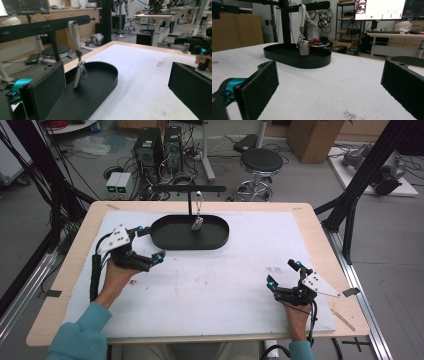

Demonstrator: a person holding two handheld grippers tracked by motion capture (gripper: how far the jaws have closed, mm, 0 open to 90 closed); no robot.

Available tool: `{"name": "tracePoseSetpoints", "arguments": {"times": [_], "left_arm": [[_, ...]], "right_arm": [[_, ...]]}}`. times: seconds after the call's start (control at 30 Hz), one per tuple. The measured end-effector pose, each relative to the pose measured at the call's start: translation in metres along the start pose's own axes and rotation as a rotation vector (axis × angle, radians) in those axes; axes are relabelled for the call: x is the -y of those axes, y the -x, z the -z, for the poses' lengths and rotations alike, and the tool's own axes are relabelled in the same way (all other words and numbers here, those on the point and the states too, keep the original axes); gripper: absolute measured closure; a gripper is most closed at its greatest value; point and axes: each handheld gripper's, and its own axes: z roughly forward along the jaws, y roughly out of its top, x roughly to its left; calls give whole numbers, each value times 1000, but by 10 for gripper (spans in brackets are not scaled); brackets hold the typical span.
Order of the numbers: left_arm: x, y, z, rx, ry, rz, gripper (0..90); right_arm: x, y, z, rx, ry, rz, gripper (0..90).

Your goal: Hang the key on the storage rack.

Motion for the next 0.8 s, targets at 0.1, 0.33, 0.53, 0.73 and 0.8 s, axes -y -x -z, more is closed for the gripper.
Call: {"name": "tracePoseSetpoints", "arguments": {"times": [0.1,0.33,0.53,0.73,0.8], "left_arm": [[14,5,23,-30,16,13,17],[49,14,70,-99,68,60,17],[73,17,91,-140,100,83,17],[84,18,95,-152,99,73,19],[84,21,95,-154,98,45,32]], "right_arm": [[0,-1,0,-4,-5,-9,7],[0,-1,0,0,-4,-7,7],[0,-1,0,0,-3,1,7],[0,-1,0,4,-4,1,7],[0,-1,0,5,-4,2,7]]}}
